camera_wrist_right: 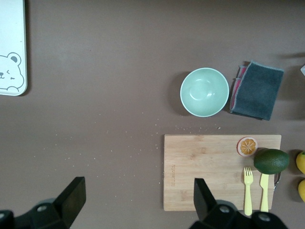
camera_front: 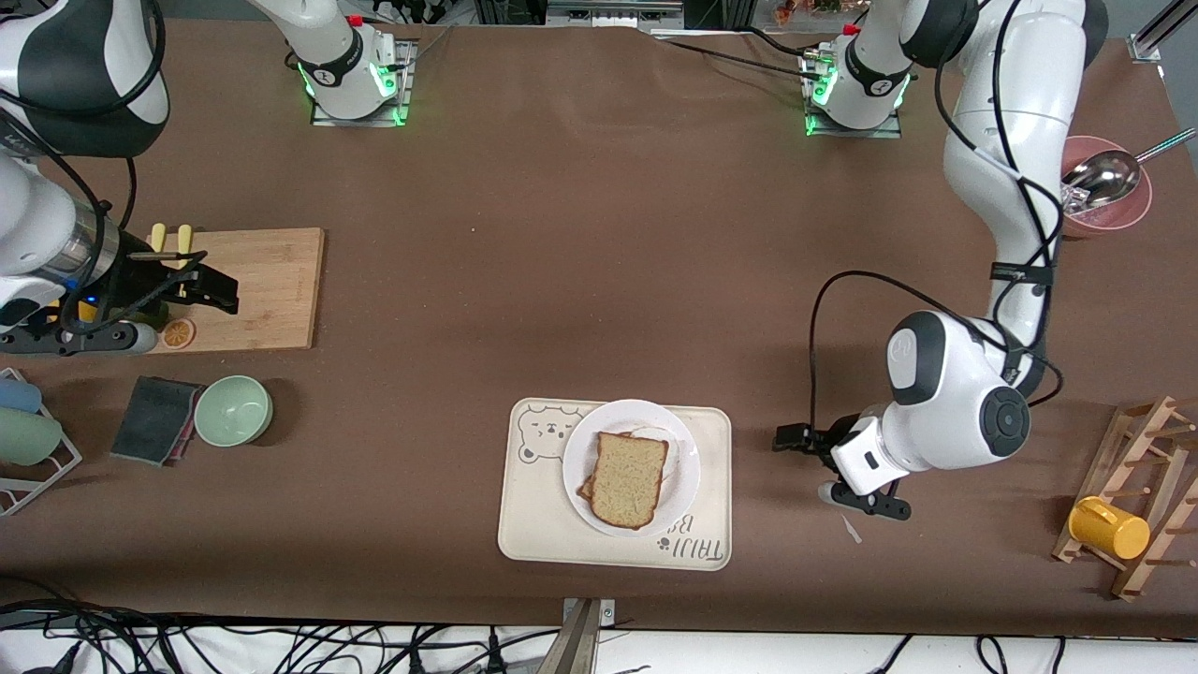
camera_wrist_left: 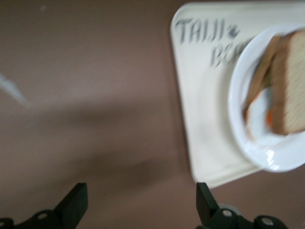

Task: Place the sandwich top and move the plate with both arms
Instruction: 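Open the left gripper and lift it off the plate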

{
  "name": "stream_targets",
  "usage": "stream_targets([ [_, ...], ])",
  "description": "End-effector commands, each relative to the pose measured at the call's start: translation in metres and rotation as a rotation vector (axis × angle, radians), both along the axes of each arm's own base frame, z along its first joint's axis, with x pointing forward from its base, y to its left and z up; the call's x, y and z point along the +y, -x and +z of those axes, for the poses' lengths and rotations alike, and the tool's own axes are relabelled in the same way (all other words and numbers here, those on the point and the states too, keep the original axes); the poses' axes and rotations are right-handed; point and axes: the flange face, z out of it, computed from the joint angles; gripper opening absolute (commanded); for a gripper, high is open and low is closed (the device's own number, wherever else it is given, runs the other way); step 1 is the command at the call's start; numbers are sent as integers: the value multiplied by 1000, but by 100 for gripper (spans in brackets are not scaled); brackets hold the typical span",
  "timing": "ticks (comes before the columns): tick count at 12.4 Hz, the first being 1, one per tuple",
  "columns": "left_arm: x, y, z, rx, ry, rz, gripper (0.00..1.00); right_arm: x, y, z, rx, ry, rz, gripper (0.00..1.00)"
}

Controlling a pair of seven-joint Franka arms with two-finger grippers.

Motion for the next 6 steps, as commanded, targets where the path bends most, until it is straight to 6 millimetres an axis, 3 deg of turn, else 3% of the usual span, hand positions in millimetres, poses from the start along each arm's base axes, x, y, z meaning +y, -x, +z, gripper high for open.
stream_targets([
  [1,14,21,35,64,-203,-46,100,0,6,4,4,-18,12,100],
  [3,24,38,70,142,-290,-66,100,1,6,5,1,-19,14,100],
  [6,35,72,172,157,-324,-57,100,-1,6,8,-2,-18,12,100],
])
